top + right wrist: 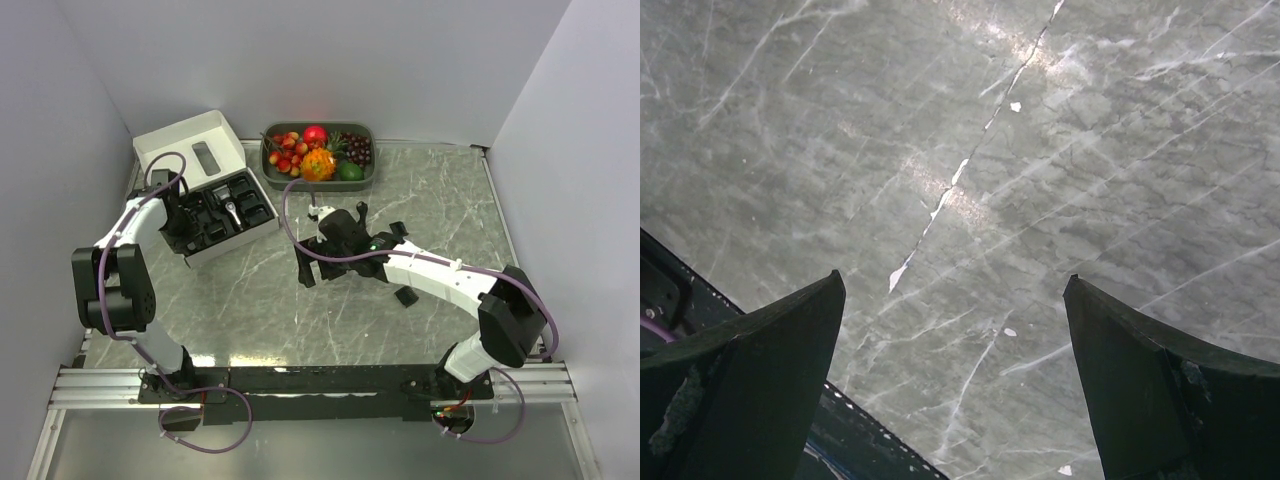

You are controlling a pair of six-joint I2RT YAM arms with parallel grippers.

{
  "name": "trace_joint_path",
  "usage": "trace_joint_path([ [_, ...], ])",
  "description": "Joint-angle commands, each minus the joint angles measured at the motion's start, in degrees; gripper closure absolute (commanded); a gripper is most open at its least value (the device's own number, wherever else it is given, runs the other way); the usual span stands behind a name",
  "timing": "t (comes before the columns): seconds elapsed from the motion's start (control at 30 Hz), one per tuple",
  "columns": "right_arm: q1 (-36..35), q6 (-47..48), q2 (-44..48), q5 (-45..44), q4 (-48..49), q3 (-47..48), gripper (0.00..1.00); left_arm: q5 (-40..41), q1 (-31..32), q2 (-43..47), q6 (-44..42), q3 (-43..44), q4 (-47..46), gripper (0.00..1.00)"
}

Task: Sort the hair-cutting tools

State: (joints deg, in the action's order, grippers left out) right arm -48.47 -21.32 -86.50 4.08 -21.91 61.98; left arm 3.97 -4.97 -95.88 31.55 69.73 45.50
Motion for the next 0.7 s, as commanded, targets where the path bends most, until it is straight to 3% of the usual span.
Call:
trace_joint_path([
  [0.0, -0.6, 0.8, -0.2, -0.8, 1.1, 2.4, 0.0, 2.4, -0.7, -1.2, -1.4, 0.3, -1.5, 0.64],
  [0.43, -1.3, 0.9, -1.0, -1.5, 0.6, 3.0, 0.0, 4.0, -0.7, 0.7, -2.1, 0.8, -1.5, 0.64],
  [0.67, -1.7, 1.0, -1.4, -1.7, 0.5, 3.2, 0.01, 4.9, -0.7, -0.6, -2.0, 3.0, -1.5, 0.55],
])
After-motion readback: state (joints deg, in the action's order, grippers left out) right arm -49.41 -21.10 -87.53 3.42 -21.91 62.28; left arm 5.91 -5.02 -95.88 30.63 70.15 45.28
